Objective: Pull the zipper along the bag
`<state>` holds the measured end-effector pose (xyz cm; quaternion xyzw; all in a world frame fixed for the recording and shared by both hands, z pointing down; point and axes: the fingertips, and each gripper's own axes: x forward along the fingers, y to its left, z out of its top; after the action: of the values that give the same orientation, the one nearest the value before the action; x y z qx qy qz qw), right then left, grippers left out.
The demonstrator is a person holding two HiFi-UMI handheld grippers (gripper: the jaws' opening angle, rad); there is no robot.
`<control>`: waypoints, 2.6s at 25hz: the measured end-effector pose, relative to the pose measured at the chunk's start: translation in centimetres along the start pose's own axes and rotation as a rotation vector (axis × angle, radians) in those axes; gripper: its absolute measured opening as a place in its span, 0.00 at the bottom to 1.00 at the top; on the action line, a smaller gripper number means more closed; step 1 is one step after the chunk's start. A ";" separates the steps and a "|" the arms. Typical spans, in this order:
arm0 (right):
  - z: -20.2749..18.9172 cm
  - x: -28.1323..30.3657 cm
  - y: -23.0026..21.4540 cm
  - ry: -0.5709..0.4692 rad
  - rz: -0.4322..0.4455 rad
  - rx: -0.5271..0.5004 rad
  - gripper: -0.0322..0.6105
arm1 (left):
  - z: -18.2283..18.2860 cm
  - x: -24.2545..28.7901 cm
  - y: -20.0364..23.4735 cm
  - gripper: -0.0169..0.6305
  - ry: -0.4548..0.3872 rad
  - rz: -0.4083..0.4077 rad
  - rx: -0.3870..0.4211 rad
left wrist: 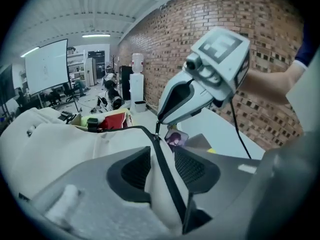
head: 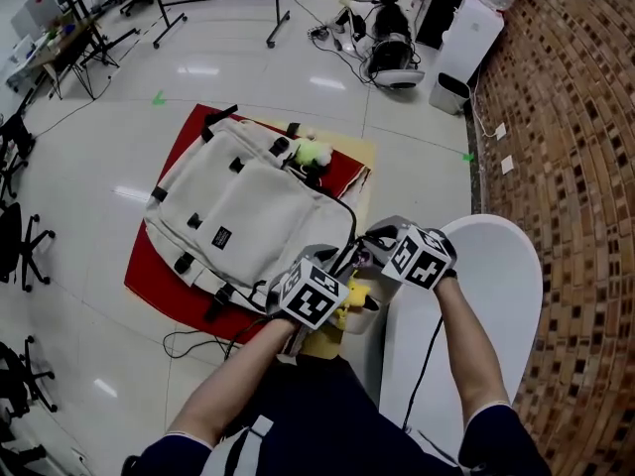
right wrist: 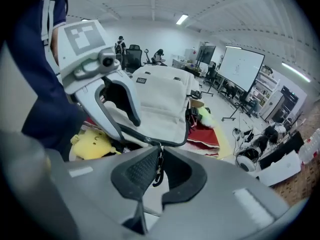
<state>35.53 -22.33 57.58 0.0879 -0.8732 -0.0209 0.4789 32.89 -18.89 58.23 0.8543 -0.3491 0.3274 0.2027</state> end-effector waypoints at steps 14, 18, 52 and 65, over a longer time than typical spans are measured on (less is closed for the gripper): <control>-0.9 4.2 -4.5 0.078 0.035 -0.120 0.11 | -0.7 -0.3 0.8 0.15 -0.012 -0.038 -0.156; -0.1 5.1 -6.2 0.088 0.043 -0.161 0.11 | -0.5 -1.2 1.2 0.14 -0.040 -0.029 -0.206; 6.3 11.2 -12.5 0.077 -0.049 -0.138 0.18 | -0.2 -6.9 2.4 0.13 -0.258 -0.006 -0.396; 18.4 -3.0 -3.1 -0.461 -0.384 0.326 0.06 | -0.9 -20.1 9.7 0.03 -0.515 -0.083 -0.102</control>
<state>22.07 -25.77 44.76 0.3190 -0.9179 0.0095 0.2357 14.58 -15.58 45.87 0.9117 -0.3700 0.0724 0.1633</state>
